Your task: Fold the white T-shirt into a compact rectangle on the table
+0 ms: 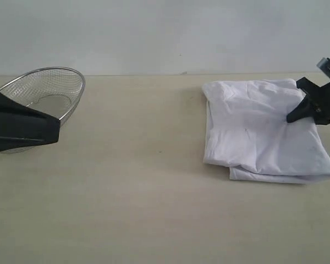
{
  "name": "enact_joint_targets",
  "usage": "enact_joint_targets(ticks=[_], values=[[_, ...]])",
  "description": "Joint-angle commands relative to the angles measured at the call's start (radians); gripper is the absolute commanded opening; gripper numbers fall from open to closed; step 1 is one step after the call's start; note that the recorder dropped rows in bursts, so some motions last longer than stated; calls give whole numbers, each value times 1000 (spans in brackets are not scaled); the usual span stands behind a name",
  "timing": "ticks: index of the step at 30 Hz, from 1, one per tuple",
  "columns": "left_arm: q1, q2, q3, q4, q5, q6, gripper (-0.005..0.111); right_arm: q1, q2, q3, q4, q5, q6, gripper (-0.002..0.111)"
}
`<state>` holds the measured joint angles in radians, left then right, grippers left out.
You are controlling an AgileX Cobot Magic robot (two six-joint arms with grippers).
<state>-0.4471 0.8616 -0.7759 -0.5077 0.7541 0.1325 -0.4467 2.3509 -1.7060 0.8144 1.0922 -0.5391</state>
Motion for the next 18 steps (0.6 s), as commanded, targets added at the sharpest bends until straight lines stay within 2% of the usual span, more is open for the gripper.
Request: enact_joint_targets(ticks=[1, 3, 5, 15, 17, 18], values=[[-4, -6, 3, -7, -1, 7, 60, -3, -5, -9, 7, -32, -24, 46], [-4, -6, 3, -7, -1, 7, 60, -3, -15, -9, 2, -40, -24, 62], [-4, -6, 3, -7, -1, 7, 60, -3, -27, -12, -3, -40, -13, 69], [-4, -6, 3, -7, 3, 17, 60, -3, -202, -12, -187, -51, 97, 69], [-4, -6, 3, -7, 3, 17, 60, -3, -247, -12, -206, -9, 140, 69], [-4, -6, 3, -7, 3, 17, 60, -3, -284, -12, -238, 17, 239, 65]])
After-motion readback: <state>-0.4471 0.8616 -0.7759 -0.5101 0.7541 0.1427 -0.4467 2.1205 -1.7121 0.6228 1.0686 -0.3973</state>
